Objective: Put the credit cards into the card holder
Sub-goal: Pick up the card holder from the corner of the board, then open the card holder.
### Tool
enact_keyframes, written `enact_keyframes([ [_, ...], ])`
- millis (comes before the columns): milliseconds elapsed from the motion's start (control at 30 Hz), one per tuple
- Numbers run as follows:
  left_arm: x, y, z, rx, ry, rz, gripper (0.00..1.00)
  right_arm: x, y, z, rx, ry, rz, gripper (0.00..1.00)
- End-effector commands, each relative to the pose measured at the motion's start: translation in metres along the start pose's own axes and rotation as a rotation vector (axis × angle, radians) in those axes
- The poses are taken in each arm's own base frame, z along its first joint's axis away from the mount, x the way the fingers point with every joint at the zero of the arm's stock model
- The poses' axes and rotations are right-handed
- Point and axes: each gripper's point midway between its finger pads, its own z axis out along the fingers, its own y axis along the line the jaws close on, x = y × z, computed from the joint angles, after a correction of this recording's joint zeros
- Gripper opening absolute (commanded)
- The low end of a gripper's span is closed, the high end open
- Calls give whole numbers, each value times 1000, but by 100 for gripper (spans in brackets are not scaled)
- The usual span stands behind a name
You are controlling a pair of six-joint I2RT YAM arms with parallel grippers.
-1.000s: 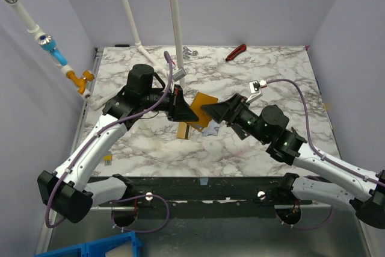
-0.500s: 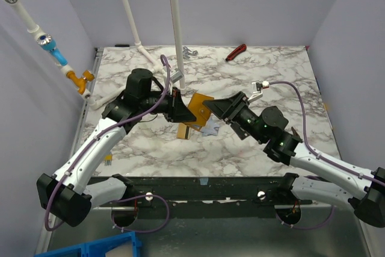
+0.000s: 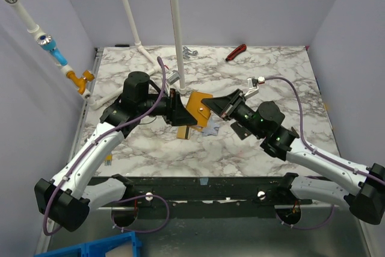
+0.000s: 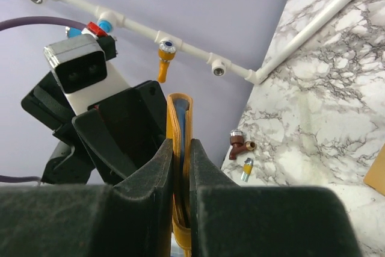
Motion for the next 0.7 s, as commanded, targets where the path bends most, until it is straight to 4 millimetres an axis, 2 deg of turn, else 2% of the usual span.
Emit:
enact_keyframes([
  [0,0,-20,-4,108,0,-27,43,-9,33,0,-117,25,-56,9],
  [200,-10,-28,-8,195,-21,-67,42,16,45,-4,-254,146,-154,17],
  [300,-19,-38,-15,249,-41,-73,42,26,44,-4,-275,194,-187,21],
  [367,-22,-43,-19,273,-51,-67,41,27,43,-5,-280,196,-205,23],
  [533,-24,-42,-26,290,-75,-84,35,26,47,-6,-302,199,-251,24],
  [667,-25,-48,-32,313,-85,-73,36,30,45,-4,-296,220,-256,23],
])
